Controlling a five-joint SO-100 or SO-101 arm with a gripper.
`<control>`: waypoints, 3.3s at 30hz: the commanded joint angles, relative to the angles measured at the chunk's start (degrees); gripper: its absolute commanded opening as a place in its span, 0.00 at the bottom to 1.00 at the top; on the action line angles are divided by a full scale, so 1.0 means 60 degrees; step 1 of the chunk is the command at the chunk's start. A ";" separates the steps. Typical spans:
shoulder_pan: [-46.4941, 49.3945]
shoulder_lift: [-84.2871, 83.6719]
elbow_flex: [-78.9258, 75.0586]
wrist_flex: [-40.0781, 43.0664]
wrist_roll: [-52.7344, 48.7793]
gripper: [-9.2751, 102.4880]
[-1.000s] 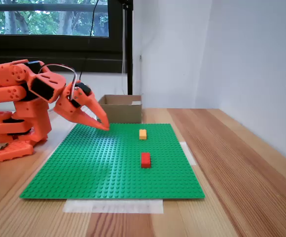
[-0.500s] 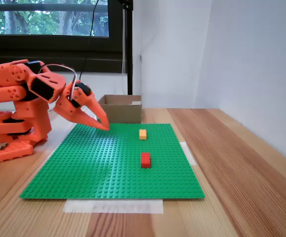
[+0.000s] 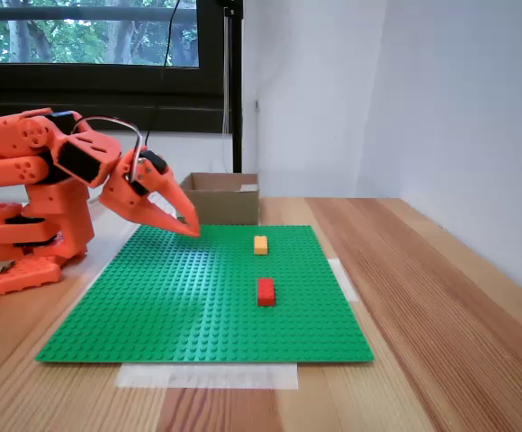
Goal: Pick the yellow lego block and put it in the box.
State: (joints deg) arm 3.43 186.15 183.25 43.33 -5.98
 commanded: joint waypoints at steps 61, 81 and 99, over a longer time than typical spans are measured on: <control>-0.1831 -1.3711 -1.4531 0.5200 0.1948 0.09; -0.2446 -1.7314 -1.7666 0.6035 0.3413 0.09; -0.2827 -1.8472 -1.8750 0.6548 0.4351 0.11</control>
State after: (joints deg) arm -13.27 75.23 73.39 81.83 19.60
